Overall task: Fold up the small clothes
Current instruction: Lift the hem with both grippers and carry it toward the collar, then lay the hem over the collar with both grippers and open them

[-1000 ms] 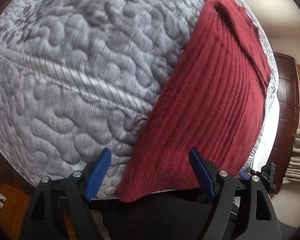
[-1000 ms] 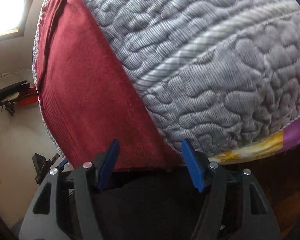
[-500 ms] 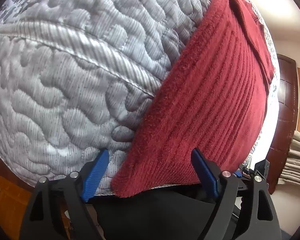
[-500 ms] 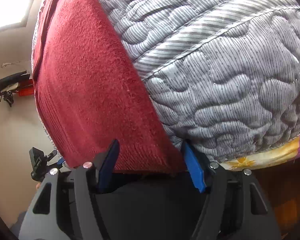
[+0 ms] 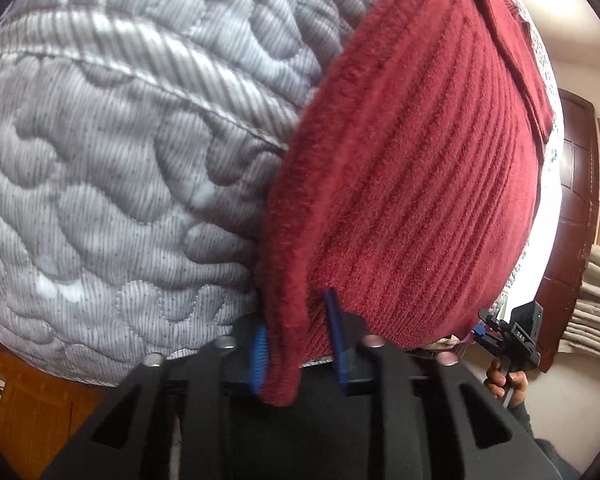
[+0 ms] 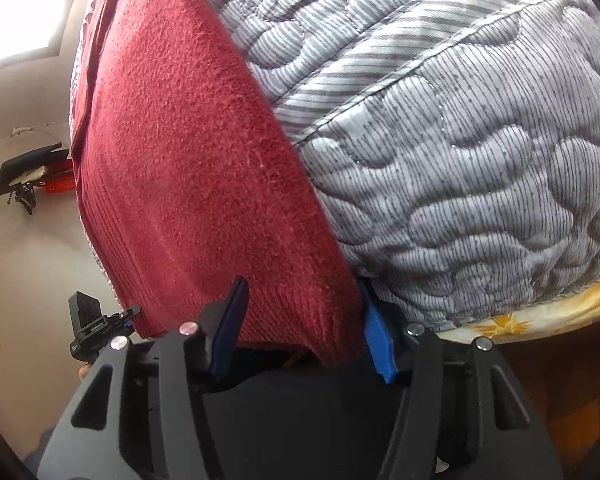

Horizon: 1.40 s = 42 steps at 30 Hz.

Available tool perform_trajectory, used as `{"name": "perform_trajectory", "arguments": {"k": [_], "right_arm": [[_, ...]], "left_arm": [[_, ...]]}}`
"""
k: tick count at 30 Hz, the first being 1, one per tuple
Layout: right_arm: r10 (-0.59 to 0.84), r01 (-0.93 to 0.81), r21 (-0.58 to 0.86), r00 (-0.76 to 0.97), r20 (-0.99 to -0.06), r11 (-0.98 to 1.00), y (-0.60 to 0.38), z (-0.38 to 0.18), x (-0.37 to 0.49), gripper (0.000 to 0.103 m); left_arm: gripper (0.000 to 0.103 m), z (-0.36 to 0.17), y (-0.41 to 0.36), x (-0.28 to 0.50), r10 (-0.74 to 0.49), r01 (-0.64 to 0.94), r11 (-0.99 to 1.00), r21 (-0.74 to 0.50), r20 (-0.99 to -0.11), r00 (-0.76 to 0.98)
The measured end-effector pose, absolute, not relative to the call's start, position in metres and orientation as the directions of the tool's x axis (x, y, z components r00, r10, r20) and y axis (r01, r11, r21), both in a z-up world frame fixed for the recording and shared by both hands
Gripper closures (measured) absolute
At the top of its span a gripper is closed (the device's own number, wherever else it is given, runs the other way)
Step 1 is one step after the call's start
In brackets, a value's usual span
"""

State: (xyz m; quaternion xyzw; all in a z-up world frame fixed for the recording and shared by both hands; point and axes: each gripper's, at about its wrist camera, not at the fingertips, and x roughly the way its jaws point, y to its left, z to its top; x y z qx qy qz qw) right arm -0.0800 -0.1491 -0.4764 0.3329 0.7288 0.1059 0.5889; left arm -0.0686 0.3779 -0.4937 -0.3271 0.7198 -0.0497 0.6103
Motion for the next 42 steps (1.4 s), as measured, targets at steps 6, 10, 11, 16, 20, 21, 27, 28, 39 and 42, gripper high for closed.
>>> {"name": "perform_trajectory", "arguments": {"k": [6,10,11,16,20,21,27,28,39,42], "right_arm": [[0.636,0.358,0.574,-0.081,-0.767,0.737,-0.157,-0.475,-0.085,0.087],[0.648,0.34,0.597,-0.054,-0.759,0.727,-0.161,-0.465,-0.085,0.095],[0.653,0.336,0.604,-0.046,-0.756,0.723,-0.161,-0.462,-0.085,0.096],[0.673,0.33,0.633,-0.008,-0.74,0.7,-0.169,-0.449,-0.085,0.097],[0.688,0.326,0.654,0.016,-0.726,0.683,-0.175,-0.434,-0.084,0.097],[0.692,0.324,0.661,0.026,-0.721,0.677,-0.176,-0.429,-0.082,0.097],[0.728,0.301,0.721,0.11,-0.677,0.624,-0.177,-0.388,-0.073,0.097],[0.732,0.294,0.729,0.123,-0.67,0.618,-0.178,-0.38,-0.07,0.097],[0.794,0.22,0.83,0.245,-0.556,0.513,-0.167,-0.301,-0.007,0.097],[0.809,0.217,0.853,0.273,-0.521,0.475,-0.169,-0.287,0.013,0.097]], "left_arm": [[0.096,-0.488,0.383,-0.076,-0.544,-0.457,0.744,-0.488,-0.839,0.012],[0.096,-0.48,0.384,-0.08,-0.558,-0.457,0.726,-0.514,-0.828,0.044],[0.096,-0.477,0.383,-0.081,-0.564,-0.459,0.719,-0.522,-0.824,0.053],[0.097,-0.461,0.389,-0.083,-0.599,-0.463,0.677,-0.573,-0.794,0.106],[0.097,-0.438,0.388,-0.082,-0.63,-0.439,0.642,-0.629,-0.759,0.166],[0.097,-0.432,0.387,-0.081,-0.636,-0.432,0.633,-0.643,-0.749,0.183],[0.097,-0.399,0.399,-0.079,-0.675,-0.397,0.557,-0.73,-0.676,0.296],[0.097,-0.393,0.4,-0.076,-0.681,-0.387,0.546,-0.743,-0.663,0.312],[0.097,-0.334,0.41,-0.027,-0.724,-0.305,0.41,-0.859,-0.51,0.464],[0.097,-0.324,0.418,-0.01,-0.731,-0.295,0.358,-0.886,-0.463,0.502]]}}
